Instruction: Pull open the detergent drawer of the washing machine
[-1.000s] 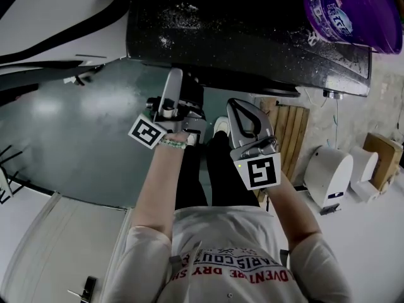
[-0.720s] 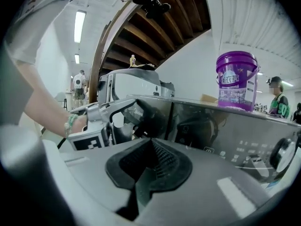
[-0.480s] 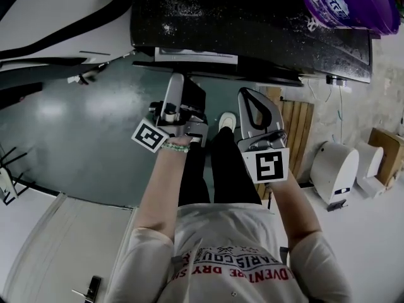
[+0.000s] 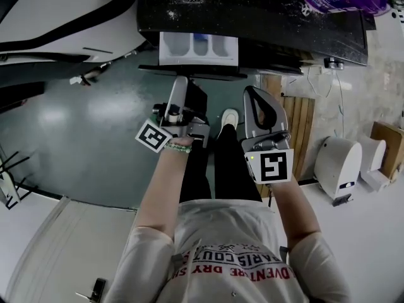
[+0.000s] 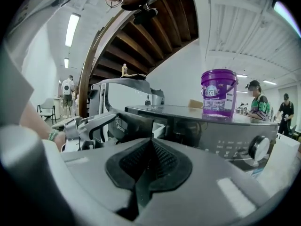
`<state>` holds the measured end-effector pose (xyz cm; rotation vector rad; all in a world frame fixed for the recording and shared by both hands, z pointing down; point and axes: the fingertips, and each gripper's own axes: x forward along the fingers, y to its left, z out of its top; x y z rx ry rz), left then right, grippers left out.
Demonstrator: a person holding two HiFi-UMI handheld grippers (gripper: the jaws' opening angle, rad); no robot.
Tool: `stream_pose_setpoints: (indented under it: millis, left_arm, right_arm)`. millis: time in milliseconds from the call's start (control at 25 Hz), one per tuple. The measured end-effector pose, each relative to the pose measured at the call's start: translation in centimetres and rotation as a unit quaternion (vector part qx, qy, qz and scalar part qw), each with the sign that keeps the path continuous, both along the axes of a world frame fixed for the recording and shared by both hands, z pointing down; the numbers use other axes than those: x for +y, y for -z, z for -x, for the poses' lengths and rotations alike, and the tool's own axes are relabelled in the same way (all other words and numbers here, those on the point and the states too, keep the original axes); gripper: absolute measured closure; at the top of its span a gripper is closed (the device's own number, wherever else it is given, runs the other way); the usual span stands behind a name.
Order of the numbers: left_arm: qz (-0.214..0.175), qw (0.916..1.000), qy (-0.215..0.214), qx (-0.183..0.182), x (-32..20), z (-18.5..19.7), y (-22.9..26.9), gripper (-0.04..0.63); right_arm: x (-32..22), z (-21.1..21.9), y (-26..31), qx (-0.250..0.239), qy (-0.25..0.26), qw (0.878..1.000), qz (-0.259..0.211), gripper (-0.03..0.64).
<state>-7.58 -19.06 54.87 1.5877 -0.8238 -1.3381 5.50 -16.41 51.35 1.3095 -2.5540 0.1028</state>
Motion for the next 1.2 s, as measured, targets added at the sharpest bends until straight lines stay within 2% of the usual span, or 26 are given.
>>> stream_pose_setpoints:
  millis: [760, 1040, 1200]
  left_arm:
    - [-0.005, 0.9997, -0.022, -0.009, 6.9, -0.7, 0.0, 0.275]
    - [0.028, 0.9995, -0.016, -0.007, 8.3, 0.5, -1.5, 0.328]
    - [0.044, 0.9982, -0.026, -0.032, 8.8, 0.3, -1.9, 0.349]
  right_arm:
    - [5.9, 0.0, 1.0, 0.002, -0.034, 0.999, 0.0, 0.615]
    - [6.6, 0.3, 0.9, 0.004, -0.046, 0.999, -0.006, 0.615]
    - [6.8, 0.3, 1.3, 0.003, -0.051, 0.999, -0.01, 0.615]
